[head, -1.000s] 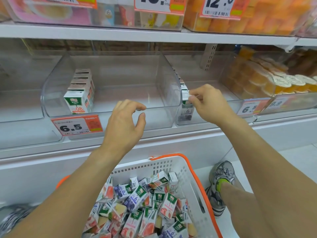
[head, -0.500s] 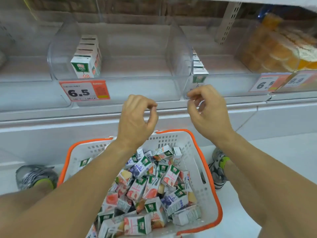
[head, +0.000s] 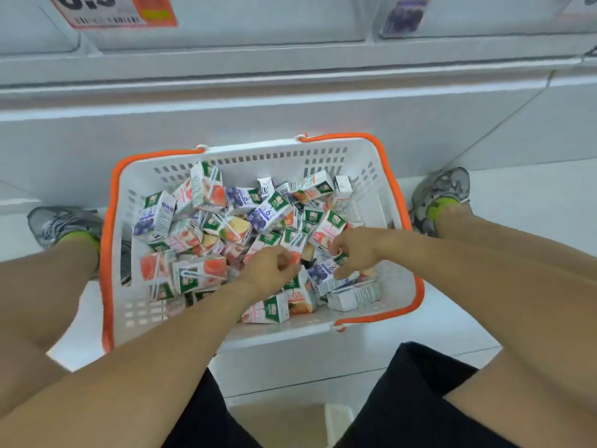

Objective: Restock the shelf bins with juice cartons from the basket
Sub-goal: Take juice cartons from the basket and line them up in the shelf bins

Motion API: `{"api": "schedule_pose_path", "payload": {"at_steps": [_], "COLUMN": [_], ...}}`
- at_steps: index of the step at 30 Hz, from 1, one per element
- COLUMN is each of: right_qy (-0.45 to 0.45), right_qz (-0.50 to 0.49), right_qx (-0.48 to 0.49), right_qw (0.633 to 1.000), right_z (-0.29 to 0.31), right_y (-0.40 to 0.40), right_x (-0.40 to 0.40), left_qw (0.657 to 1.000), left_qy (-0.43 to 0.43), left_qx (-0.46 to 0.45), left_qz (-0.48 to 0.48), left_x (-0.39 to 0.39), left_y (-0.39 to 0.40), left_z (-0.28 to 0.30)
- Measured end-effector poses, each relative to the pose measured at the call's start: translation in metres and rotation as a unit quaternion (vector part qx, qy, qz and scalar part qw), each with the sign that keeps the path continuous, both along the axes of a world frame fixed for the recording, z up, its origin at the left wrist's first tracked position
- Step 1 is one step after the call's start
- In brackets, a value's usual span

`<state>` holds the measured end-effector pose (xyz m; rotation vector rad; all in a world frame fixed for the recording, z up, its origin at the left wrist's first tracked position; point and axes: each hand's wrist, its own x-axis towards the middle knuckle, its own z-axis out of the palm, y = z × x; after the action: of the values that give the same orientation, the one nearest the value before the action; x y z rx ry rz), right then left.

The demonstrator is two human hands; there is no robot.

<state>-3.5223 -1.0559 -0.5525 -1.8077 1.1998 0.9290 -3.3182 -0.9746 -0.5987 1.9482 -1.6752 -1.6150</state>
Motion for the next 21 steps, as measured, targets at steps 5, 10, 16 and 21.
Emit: {"api": "schedule_pose_path", "payload": {"at_steps": [5, 10, 16, 21], "right_qy": [-0.009, -0.014, -0.054, -0.154], "right_qz": [0.013, -0.003, 0.008, -0.079], "right_qx": [-0.022, -0.033, -0.101, -0.155], "right_qw": [1.0, 0.999, 0.993, 0.973], "right_z": [-0.006, 0.005, 0.07, 0.149], "right_y": [0.0, -0.003, -0.033, -0.072], "right_x": [-0.003, 0.003, 0.008, -0.007], "left_qw": [1.0, 1.0, 0.994, 0.968], "left_qy": [-0.005, 0.002, 0.083, 0.211], "left_qx": [0.002, 0.01, 0.05, 0.016], "left_qz": [-0.023, 0.001, 0.057, 0.133], "left_x": [-0.002, 0.001, 0.022, 0.033], "left_y": [-0.003, -0.01, -0.047, -0.073], "left_z": [-0.005, 0.003, 0.047, 0.1]}}
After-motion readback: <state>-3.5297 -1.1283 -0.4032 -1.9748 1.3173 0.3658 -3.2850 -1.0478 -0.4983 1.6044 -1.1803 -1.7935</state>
